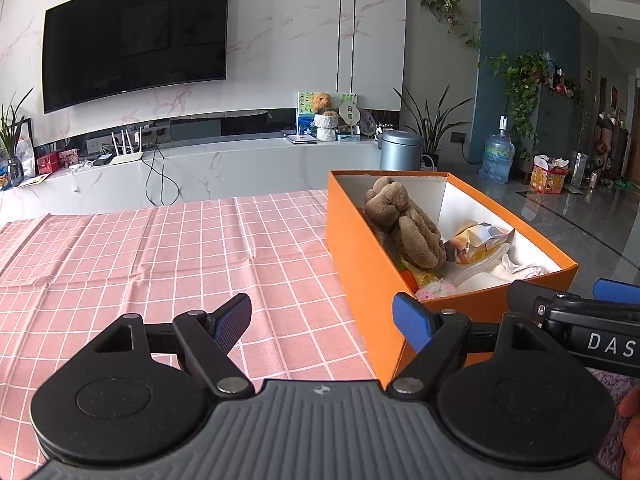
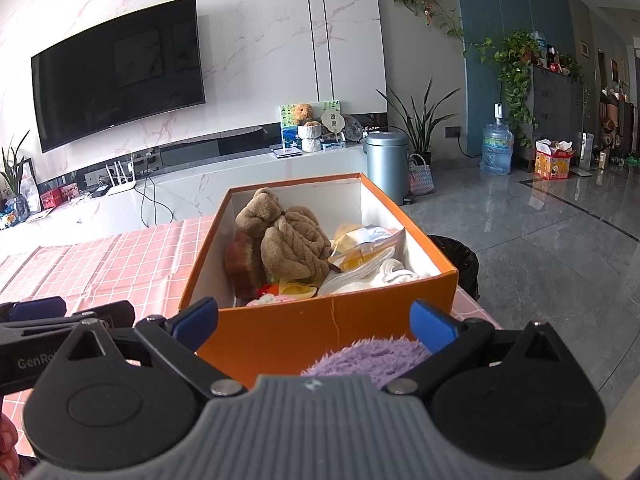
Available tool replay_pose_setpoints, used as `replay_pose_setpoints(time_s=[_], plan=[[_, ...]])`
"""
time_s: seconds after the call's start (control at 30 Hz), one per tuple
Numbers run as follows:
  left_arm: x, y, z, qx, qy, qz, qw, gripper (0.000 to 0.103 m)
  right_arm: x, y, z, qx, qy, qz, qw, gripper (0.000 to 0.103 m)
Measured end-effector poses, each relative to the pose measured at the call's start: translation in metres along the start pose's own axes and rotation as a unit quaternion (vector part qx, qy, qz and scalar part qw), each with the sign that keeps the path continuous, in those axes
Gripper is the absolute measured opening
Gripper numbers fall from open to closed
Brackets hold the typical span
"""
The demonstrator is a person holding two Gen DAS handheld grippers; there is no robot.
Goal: Organize soft objects
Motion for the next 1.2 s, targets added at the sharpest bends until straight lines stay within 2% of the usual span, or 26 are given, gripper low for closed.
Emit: replay_pose_setpoints(time_s=[1.2], plan=[[0.0017,-0.0027,0.0045,0.005,-0.005,-0.010,0.9999,0.094,0.0026,-0.0023,-0.0003,-0.001,-0.001,-0.002,1.000,0.100]])
Point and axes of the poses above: each gripper's, at about its wrist camera, not at the fingertips, and x roughly the way its jaws point, y to its right, z to its underside, the point moved 10 cm from there along x, roughly the way its jaws point, and after that the axes turned 3 degrees about -x, right-handed, at the moved point
